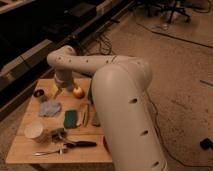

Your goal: Place towel in plastic cup

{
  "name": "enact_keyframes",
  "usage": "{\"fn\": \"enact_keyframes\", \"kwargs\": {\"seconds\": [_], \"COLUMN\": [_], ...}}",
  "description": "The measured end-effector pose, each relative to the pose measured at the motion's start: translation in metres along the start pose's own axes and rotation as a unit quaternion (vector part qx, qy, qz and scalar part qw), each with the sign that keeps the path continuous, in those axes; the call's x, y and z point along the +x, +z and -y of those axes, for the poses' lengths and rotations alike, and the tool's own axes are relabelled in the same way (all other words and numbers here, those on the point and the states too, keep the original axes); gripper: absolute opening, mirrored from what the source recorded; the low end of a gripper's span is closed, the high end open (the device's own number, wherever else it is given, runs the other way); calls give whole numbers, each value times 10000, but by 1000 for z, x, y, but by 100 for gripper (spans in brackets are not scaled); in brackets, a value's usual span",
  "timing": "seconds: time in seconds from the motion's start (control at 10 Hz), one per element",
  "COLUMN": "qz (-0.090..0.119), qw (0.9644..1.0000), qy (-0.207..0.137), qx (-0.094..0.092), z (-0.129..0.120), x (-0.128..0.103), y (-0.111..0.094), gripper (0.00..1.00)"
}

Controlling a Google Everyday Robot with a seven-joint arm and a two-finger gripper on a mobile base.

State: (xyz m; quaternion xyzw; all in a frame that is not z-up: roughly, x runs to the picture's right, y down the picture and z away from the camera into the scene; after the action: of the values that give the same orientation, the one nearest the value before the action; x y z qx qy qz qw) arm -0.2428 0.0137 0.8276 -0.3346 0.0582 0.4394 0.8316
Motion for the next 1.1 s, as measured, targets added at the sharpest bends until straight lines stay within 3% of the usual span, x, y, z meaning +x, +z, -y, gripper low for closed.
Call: {"fn": "enact_keyframes", "kwargs": {"seconds": [0.3, 0.6, 0.9, 1.1], "qz": [25, 30, 27, -23], "qw": [9986, 9965, 9940, 9923], "qy": [-428, -741, -918, -1050], "qx": [-296, -382, -595, -663], "z": [-3, -7, -2, -13], "x": [-16, -30, -33, -36], "y": [10, 26, 35, 45], "gripper": [80, 80, 80, 80]}}
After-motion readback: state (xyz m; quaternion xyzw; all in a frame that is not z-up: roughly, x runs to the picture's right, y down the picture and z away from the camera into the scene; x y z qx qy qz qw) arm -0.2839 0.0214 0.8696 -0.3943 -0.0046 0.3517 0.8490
